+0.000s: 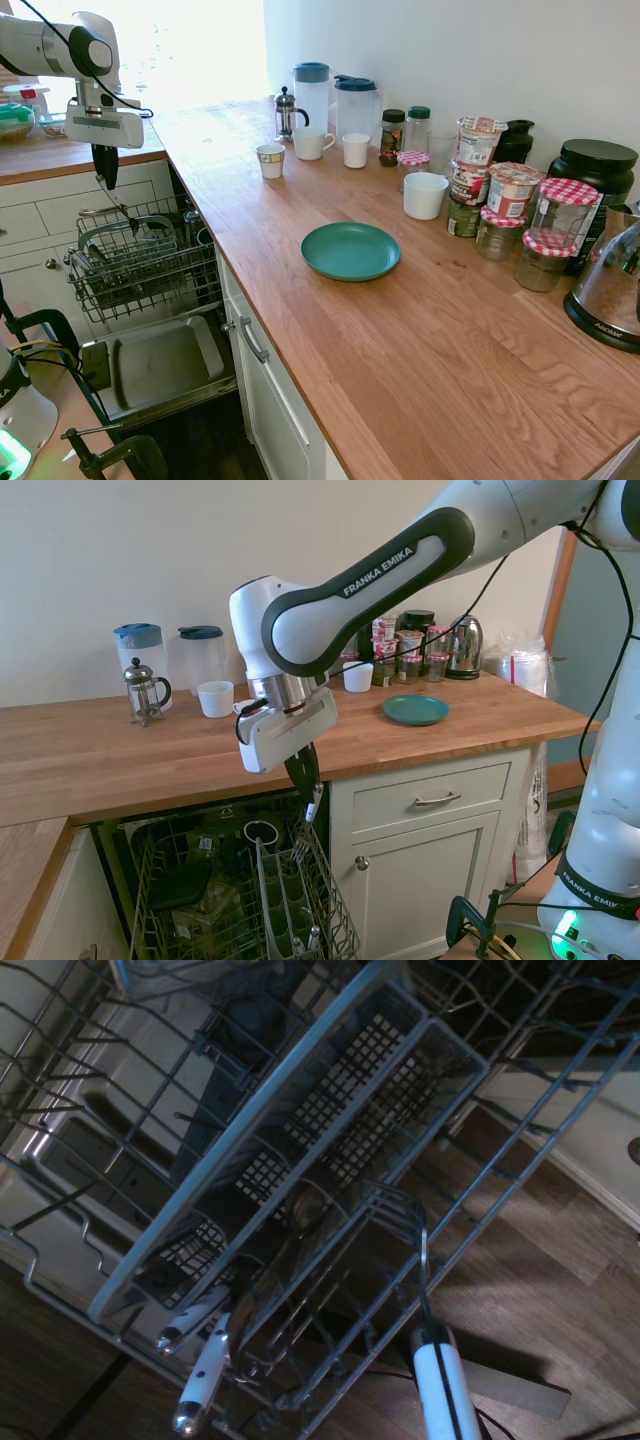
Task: Put the fork in the dishwasher
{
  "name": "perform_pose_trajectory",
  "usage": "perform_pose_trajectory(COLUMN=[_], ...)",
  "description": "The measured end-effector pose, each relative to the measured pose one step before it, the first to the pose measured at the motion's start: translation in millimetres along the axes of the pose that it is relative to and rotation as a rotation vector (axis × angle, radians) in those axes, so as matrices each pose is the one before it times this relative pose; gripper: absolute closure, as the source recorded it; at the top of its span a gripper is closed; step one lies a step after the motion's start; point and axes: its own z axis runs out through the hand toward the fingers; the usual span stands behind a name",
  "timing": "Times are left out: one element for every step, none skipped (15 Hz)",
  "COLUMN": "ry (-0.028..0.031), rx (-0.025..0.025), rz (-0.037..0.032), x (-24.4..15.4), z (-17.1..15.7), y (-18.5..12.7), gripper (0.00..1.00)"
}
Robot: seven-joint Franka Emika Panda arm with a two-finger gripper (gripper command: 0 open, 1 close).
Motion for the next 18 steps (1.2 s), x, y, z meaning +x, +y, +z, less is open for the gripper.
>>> perform_pose_trajectory(ry=[-0.00135, -0.00081, 0.0017, -0.00023, 0.00091, 0.00429, 0.00162, -0.00078, -0.00207, -0.00296, -0.00057, 0.00299, 0.00295, 0.00418, 0.00698, 0.00417, 0.00577, 0.00531], rx=[-0.01839, -0.01281, -0.0123, -0.01172, -0.01093, -0.0146, -0.01175, -0.00718, -0.00624, -0.00554, -0.00663, -0.01029, -0.00878, -0.00624, -0.00753, -0.00679, -0.00927, -0.00999], rz=[0.0045, 0.00609, 0.00718, 0.00639, 0.00883, 0.01258, 0.01236, 0.00948, 0.00825, 0.00578, 0.00485, 0.00514, 0.00374, 0.00552, 0.00412, 0.00492, 0.00614, 0.00619], x=[-0.31, 1.6, 1.73, 1.26, 0.83, 0.8, 0.94, 0.72, 0.26, 0.34, 0.22, 0.46, -0.87, -1.24, -0.91, -0.31, 0.35, 0.43], z=[5.53, 5.21, 4.77, 2.94, 2.82, 3.91, 3.2, 3.45, 3.71, 3.29, 2.65, 2.87, 1.19, 0.6, -0.14, 0.67, 1.2, 2.45], y=[-7.15, -6.97, -6.83, -5.68, -4.95, -4.39, -3.75, -3.76, -3.53, -3.39, -3.21, -3.08, -3.3, -3.35, -3.47, -3.88, -3.6, -4.13], gripper=[1.0, 1.0, 1.0, 1.0, 1.0, 1.0, 1.0, 1.0, 1.0, 1.0, 1.0, 1.0, 1.0, 1.0, 1.0, 1.0, 1.0, 1.0])
